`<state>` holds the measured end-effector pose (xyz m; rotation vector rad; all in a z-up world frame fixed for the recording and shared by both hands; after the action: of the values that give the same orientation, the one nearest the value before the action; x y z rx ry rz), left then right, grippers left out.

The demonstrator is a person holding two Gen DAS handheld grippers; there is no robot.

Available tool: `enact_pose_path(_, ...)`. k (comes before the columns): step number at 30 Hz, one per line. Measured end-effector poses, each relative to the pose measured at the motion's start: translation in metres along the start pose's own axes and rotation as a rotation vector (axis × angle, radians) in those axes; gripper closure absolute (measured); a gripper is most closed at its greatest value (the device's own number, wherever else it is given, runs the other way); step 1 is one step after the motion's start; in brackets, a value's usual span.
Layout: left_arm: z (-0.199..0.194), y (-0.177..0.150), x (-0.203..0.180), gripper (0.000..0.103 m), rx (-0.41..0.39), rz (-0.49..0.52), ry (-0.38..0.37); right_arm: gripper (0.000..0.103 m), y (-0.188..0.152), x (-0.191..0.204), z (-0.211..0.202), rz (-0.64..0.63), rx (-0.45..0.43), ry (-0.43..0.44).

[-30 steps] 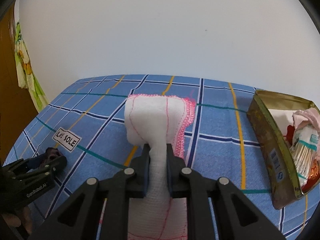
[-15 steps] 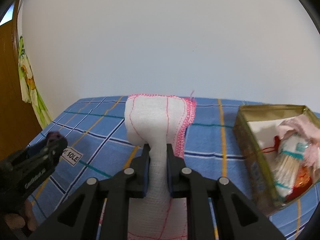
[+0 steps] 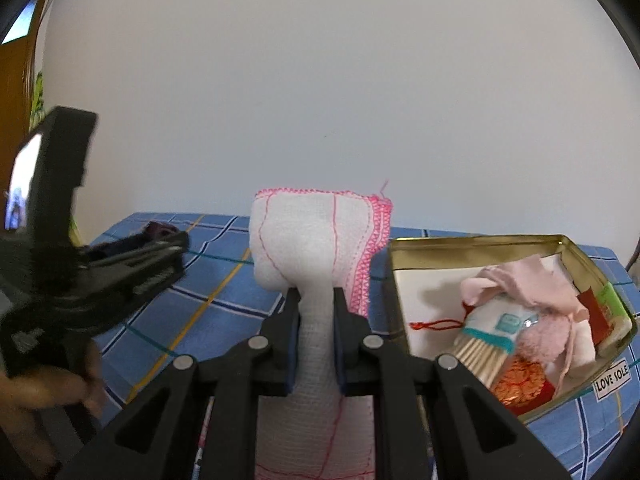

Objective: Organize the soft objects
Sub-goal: 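Lift the towel with the right tool while the left tool lifts the scrunchie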

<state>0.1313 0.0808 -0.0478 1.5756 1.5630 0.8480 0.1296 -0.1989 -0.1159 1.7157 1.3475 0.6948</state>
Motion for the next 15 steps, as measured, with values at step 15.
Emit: enact_pose_path(15, 0.0, -0.019, -0.007, 0.06, -0.008, -0.007, 0.001, 0.089, -0.002, -0.01, -0.004, 0.025, 0.006, -0.003)
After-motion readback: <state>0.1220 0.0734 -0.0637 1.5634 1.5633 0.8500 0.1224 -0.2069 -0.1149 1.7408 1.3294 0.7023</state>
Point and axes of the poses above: each gripper's, at about its wrist camera, not at the fingertips, and z roughly the way its jaws point, x to its left, y to its top, the point moved 9 cm from there along z, roughly the way its jaws point, and after that the axes turned 6 degrees about -y, right-handed, at the moved point
